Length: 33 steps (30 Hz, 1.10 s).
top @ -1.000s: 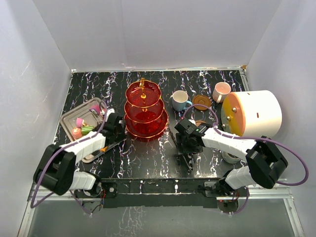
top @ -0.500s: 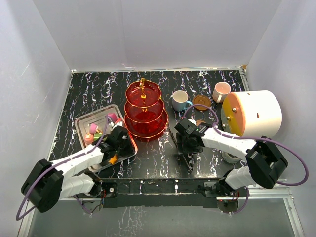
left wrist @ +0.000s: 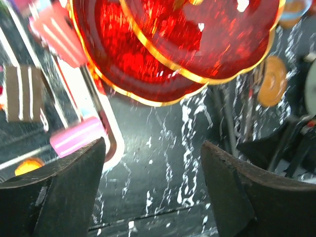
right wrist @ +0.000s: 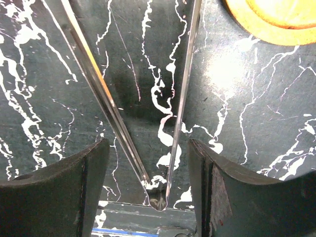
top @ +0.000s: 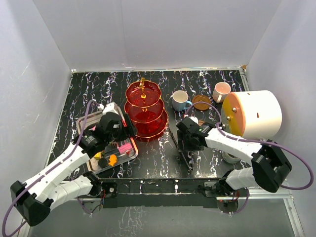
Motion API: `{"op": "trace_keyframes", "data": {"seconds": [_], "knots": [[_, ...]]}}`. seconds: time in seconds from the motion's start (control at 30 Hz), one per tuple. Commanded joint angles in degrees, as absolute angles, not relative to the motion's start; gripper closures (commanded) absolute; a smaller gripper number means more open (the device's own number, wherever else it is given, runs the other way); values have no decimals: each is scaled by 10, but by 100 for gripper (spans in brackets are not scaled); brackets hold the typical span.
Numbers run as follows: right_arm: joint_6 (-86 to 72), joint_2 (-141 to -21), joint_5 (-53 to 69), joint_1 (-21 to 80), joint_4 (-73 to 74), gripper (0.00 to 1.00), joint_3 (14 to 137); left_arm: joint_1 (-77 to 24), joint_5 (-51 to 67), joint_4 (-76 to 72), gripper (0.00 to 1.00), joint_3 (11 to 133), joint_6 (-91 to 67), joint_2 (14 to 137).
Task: Serve the afternoon tea
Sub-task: Adjust the desert table at the center of the board.
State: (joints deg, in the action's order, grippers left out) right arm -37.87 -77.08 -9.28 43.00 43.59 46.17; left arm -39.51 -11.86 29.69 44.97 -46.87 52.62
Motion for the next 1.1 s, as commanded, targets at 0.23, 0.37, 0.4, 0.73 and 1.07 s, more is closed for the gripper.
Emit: {"op": "trace_keyframes", "data": {"seconds": [0.23, 0.37, 0.4, 0.73, 1.07], "knots": [[-403, -724, -115, 426, 437, 38, 481, -322, -197, 297, 20, 560, -411, 620], [-404, -705, -116, 422, 437, 38, 481, -255, -133, 230, 24, 521, -425, 634], [-405, -701, -115, 418, 437, 38, 481, -248, -125, 203, 25, 511, -424, 638], [-404, -672, -93, 384, 441, 38, 485, -218, -86, 105, 36, 562, -430, 768], [-421, -602, -150, 353, 472, 38, 485, -217, 4, 37, 70, 561, -413, 835]]}}
